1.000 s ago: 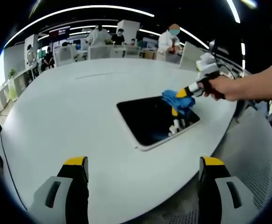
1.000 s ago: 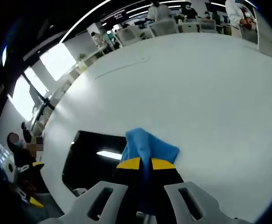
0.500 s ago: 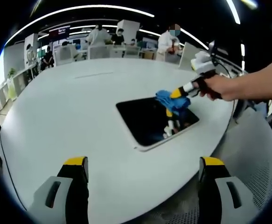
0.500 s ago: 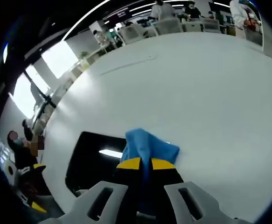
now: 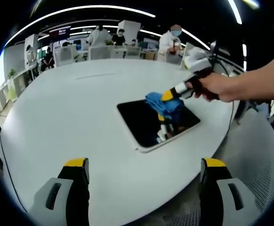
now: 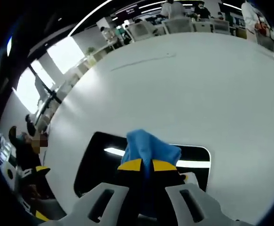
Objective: Wipe the mirror surface with the cleaning cloth until all visible marks leave the cleaned area.
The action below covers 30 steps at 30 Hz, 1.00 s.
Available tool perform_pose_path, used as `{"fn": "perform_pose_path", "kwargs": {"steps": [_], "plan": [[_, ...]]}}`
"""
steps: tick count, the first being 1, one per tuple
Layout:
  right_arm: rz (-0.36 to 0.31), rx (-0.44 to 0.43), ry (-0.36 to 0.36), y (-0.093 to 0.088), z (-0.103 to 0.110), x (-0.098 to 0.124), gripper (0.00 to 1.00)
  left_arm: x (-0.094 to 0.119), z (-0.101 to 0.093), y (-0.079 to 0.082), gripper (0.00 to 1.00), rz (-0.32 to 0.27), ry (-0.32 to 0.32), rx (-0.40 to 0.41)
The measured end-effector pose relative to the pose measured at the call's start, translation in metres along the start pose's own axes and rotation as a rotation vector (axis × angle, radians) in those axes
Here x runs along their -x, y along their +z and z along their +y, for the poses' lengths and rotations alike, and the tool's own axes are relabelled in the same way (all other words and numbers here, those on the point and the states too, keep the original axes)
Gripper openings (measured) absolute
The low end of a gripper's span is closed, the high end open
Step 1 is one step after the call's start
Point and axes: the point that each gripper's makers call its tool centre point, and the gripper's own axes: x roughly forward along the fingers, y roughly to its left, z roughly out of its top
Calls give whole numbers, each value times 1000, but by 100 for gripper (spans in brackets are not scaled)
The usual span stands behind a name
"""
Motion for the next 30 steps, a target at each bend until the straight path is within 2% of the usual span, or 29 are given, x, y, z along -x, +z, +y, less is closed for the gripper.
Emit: {"fn": "perform_pose_path", "kwargs": {"steps": [12, 15, 30], "plan": [[29, 38, 31, 7, 32, -19, 1, -1, -1, -1, 99, 6, -9, -7], [28, 18, 40, 9, 38, -24, 1, -1, -1, -1, 99, 5, -7, -6], [46, 26, 94, 18, 68, -47, 1, 0, 1, -2, 99, 12, 7, -1]]}}
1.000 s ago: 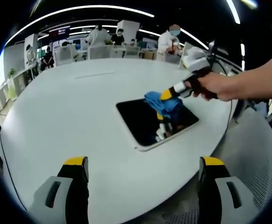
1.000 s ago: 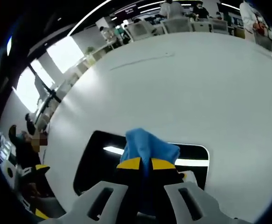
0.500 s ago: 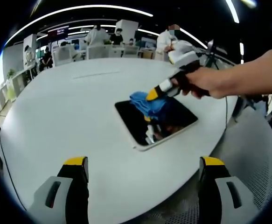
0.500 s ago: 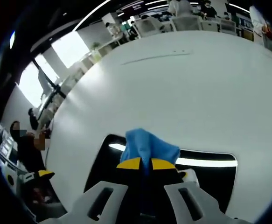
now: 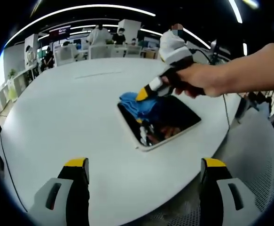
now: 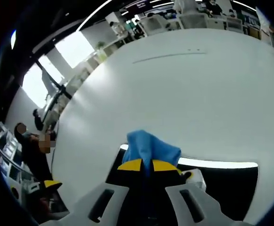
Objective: Wipe the mirror surface with the cleaning cloth until all visible marks leave the cleaned area.
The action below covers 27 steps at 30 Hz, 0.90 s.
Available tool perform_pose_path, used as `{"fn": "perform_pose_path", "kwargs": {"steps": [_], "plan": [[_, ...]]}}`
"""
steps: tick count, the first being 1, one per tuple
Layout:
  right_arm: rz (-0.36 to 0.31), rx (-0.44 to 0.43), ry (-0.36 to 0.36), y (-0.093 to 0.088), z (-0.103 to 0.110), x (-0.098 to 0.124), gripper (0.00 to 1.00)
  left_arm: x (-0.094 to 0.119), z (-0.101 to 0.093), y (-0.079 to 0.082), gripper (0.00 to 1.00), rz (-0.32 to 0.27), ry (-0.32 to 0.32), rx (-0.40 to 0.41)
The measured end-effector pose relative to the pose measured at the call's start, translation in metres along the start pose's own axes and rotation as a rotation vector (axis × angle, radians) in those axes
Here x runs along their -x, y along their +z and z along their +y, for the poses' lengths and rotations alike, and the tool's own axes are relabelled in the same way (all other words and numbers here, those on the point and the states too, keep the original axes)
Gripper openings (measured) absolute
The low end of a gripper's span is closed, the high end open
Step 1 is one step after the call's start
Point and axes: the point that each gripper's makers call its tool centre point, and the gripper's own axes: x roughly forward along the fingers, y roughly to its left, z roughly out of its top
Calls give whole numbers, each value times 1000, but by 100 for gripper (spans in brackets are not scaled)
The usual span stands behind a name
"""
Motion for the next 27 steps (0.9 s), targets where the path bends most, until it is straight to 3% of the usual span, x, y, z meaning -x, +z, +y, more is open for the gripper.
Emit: {"fn": "perform_pose_path", "kwargs": {"steps": [11, 27], "plan": [[-16, -19, 42, 5, 23, -15, 1, -1, 0, -2, 99, 12, -1, -3], [-8, 17, 41, -1, 24, -12, 1, 0, 1, -2, 98, 10, -1, -4]]}}
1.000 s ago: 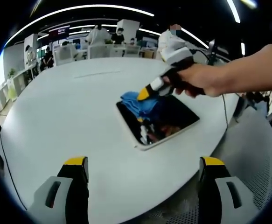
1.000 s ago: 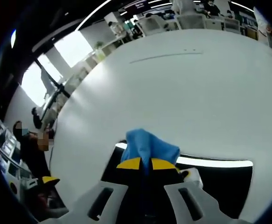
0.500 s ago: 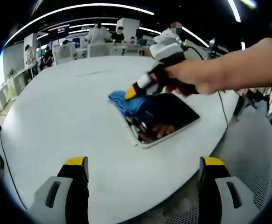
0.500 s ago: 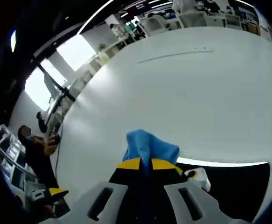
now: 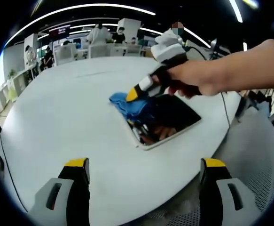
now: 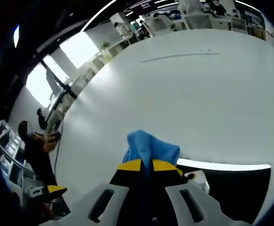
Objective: Wipe the mirror surface with the cleaning cloth until all visible marks leave the cleaned area.
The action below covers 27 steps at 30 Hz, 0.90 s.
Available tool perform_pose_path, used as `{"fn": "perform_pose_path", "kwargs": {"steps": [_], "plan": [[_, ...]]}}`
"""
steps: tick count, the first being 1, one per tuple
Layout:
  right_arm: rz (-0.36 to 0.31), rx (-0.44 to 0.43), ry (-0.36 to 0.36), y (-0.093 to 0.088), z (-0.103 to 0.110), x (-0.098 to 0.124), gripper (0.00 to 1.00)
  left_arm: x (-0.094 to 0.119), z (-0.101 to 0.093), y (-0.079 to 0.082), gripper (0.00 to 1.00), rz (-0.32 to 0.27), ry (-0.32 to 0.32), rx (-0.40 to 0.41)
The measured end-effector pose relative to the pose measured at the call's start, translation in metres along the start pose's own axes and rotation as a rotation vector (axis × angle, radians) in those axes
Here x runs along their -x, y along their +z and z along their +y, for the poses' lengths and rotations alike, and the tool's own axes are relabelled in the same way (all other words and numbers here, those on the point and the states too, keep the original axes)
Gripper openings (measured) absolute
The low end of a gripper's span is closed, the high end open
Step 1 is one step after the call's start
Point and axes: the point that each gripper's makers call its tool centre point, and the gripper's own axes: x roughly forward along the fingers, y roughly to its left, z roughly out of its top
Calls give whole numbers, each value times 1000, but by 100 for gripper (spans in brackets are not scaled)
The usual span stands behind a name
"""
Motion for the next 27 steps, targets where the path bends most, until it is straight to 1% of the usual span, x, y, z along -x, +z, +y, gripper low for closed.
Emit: {"fn": "perform_pose_path", "kwargs": {"steps": [9, 18, 27], "plan": [[15, 25, 6, -14, 7, 10, 1, 0, 1, 1, 98, -5, 5, 0], [18, 35, 7, -20, 9, 15, 1, 1, 1, 2, 98, -8, 10, 1], [29, 27, 10, -27, 13, 20, 1, 0, 1, 1, 98, -7, 8, -2]]}}
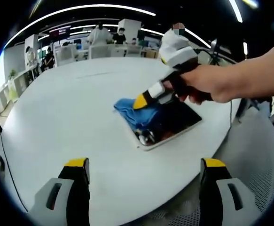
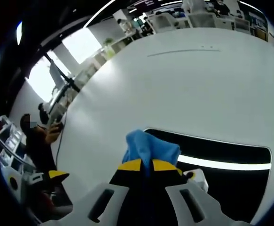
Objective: Wipe the mirror surface with the cleaning cloth until all visible marks leave the cleaned area.
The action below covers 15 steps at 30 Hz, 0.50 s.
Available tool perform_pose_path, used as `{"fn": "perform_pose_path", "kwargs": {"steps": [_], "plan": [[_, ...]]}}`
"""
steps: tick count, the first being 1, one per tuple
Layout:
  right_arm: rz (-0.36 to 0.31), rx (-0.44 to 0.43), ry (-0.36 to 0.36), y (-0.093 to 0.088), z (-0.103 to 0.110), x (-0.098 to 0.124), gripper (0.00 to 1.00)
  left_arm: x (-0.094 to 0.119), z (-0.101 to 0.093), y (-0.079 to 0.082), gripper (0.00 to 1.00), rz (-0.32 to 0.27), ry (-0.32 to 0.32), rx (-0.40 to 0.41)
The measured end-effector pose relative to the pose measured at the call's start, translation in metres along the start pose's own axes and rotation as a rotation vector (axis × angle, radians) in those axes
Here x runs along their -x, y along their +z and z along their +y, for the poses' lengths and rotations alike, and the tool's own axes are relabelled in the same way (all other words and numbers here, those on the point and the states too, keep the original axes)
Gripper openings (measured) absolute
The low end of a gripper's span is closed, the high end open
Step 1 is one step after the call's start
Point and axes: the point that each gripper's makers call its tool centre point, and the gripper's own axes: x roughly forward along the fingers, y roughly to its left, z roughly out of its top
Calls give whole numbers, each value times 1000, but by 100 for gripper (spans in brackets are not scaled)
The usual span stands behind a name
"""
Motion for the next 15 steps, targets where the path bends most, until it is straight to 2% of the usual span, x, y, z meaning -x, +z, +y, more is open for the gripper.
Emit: {"fn": "perform_pose_path", "kwargs": {"steps": [11, 15], "plan": [[11, 17, 6, -6, 3, 2, 2, 0, 0, 1, 98, -5, -1, 0], [11, 56, 14, -8, 5, 3, 2, 1, 0, 1, 98, -7, -2, 1]]}}
